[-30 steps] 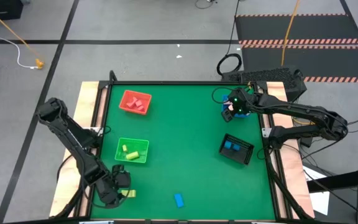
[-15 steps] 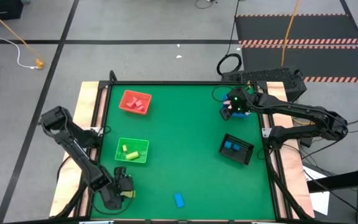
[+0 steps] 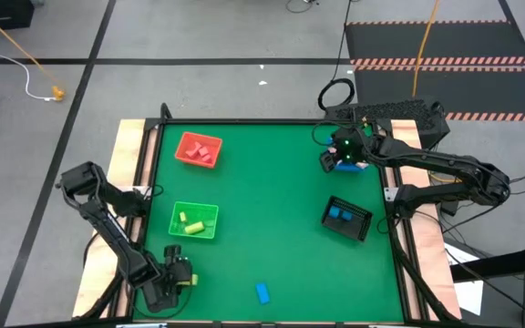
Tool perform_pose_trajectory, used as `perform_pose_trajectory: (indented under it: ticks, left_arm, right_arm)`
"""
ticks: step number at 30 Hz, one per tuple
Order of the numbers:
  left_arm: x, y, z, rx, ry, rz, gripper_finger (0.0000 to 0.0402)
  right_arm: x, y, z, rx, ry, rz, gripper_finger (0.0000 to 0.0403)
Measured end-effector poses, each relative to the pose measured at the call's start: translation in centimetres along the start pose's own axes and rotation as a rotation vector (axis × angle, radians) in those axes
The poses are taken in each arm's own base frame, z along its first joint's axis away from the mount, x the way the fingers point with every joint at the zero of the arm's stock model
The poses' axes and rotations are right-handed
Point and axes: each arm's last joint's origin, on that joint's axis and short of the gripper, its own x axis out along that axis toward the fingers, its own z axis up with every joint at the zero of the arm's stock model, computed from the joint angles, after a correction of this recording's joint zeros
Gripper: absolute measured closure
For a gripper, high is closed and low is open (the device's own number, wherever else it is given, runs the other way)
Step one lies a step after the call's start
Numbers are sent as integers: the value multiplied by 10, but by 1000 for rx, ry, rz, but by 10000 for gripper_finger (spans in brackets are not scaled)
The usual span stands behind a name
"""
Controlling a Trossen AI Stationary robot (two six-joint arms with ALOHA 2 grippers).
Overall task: Sort & place blocks by color
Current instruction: Put the green block into the green basket
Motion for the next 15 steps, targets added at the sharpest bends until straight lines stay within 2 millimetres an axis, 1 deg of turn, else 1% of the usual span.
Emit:
perform_pose_trajectory:
  ticks: [4,10,15]
  left_arm:
    - [0,2,3,-80,-9,4,274]
    - [-6,2,10,-117,-50,-26,273]
    - [-28,-2,32,-96,-203,-80,273]
  right_arm:
    - [0,1,2,4,-22,9,120]
    - [0,2,4,7,-43,17,120]
    - [0,2,5,8,-48,19,120]
